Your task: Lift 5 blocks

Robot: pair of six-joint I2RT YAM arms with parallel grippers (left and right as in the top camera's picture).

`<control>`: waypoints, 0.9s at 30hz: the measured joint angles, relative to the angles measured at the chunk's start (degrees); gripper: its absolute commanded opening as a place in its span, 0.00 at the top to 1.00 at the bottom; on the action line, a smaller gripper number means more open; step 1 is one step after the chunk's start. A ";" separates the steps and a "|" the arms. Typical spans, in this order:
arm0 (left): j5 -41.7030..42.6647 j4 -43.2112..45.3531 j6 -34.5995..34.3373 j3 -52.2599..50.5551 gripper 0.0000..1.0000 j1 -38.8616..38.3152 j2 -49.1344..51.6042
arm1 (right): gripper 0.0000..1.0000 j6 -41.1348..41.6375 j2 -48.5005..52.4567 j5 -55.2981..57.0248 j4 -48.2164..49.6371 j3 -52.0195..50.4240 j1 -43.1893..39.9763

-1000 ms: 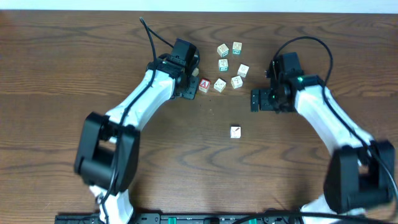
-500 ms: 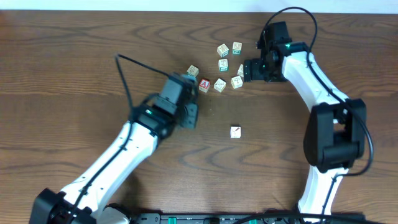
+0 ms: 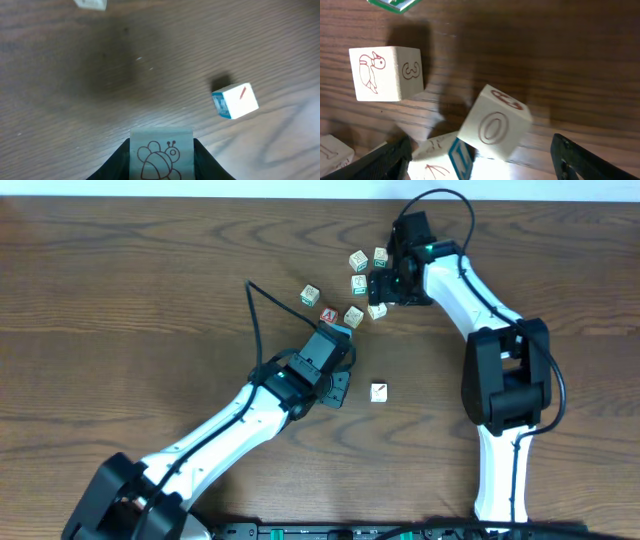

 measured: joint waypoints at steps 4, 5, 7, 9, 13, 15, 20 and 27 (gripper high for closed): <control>-0.87 0.00 -0.28 -0.02 0.92 0.00 0.70 | 0.26 1.25 0.44 1.01 0.00 0.00 -0.04; -1.09 0.00 -0.37 -0.02 0.92 0.00 0.70 | 0.26 1.64 0.44 1.49 0.02 0.00 -0.07; -1.31 -0.26 -0.42 -0.02 0.92 0.00 0.70 | 0.28 2.27 0.46 2.27 0.42 0.00 -0.17; -1.36 -0.44 -0.42 -0.02 0.92 0.00 0.70 | 0.30 2.64 0.46 2.67 1.18 0.00 -0.33; -1.49 -0.63 -0.42 -0.17 0.92 0.00 0.70 | 0.41 3.89 0.46 3.56 2.51 0.02 -0.42; -1.49 -0.66 -0.59 -0.70 0.92 0.00 0.70 | 0.50 4.44 0.46 3.76 2.78 0.02 -0.46; -1.46 -0.39 -1.40 -2.23 0.92 0.00 0.70 | 0.73 6.08 0.46 4.24 2.97 0.02 -0.46; -1.44 2.40 -4.33 -2.84 0.88 -0.81 0.74 | 0.87 7.54 0.46 4.81 2.54 0.24 -0.46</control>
